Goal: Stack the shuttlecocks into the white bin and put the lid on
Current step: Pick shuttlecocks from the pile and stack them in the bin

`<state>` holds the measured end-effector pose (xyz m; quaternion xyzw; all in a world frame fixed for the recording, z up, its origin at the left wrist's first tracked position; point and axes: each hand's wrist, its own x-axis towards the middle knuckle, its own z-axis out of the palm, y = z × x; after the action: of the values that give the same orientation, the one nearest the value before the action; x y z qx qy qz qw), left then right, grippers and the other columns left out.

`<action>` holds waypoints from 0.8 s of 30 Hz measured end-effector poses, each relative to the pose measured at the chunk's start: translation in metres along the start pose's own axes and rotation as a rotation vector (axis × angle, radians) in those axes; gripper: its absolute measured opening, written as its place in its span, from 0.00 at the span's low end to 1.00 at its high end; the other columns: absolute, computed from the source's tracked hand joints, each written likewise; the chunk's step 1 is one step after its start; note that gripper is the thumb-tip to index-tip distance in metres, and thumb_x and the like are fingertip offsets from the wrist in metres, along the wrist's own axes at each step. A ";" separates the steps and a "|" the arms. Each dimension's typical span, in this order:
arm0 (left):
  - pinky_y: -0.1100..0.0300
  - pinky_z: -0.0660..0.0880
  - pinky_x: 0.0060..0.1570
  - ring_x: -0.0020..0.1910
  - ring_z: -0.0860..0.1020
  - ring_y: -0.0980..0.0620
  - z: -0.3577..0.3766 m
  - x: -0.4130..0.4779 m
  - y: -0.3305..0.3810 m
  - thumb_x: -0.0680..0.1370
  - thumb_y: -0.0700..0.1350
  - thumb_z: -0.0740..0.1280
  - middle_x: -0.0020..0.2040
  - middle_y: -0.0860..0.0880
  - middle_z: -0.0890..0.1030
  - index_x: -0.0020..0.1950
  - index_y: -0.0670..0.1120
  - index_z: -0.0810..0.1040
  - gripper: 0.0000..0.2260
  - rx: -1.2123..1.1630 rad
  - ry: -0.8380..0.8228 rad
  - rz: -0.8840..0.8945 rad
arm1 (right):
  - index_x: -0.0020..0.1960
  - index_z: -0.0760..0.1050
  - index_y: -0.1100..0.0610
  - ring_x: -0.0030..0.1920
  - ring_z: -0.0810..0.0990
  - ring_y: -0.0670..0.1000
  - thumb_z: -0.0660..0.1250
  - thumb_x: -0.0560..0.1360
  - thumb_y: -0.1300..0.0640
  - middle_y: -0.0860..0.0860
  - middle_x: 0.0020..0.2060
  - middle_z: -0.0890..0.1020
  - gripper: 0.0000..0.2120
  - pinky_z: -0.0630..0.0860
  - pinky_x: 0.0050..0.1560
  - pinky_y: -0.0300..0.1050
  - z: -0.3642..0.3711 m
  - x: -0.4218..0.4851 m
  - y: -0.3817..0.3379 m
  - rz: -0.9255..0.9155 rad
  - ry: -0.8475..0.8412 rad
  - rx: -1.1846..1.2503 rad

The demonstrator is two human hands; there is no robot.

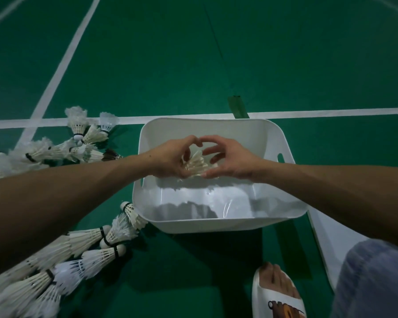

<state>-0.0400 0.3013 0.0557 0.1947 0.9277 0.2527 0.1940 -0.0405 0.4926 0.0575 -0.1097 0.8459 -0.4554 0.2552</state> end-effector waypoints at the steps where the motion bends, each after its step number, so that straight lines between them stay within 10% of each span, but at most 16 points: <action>1: 0.62 0.74 0.44 0.42 0.76 0.52 0.000 0.000 0.000 0.70 0.40 0.75 0.50 0.47 0.76 0.70 0.47 0.64 0.32 0.015 -0.001 0.006 | 0.71 0.66 0.50 0.50 0.81 0.51 0.80 0.63 0.63 0.51 0.59 0.77 0.41 0.82 0.48 0.44 0.002 0.002 -0.001 -0.007 -0.006 -0.060; 14: 0.57 0.77 0.50 0.46 0.76 0.51 -0.001 -0.005 -0.003 0.71 0.42 0.74 0.52 0.48 0.77 0.66 0.46 0.69 0.25 0.163 0.016 0.111 | 0.63 0.73 0.57 0.42 0.79 0.45 0.77 0.67 0.60 0.51 0.52 0.80 0.26 0.73 0.37 0.31 0.012 0.008 -0.011 0.002 -0.059 -0.424; 24: 0.57 0.65 0.64 0.62 0.68 0.49 -0.040 -0.035 -0.037 0.71 0.54 0.73 0.62 0.47 0.72 0.63 0.47 0.73 0.24 0.205 0.347 0.176 | 0.60 0.73 0.54 0.47 0.75 0.50 0.79 0.64 0.52 0.53 0.57 0.78 0.28 0.72 0.46 0.41 0.043 0.016 0.003 0.030 0.000 -0.643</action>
<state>-0.0381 0.2399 0.0761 0.2471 0.9475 0.2027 -0.0122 -0.0308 0.4568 0.0303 -0.1722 0.9480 -0.1610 0.2140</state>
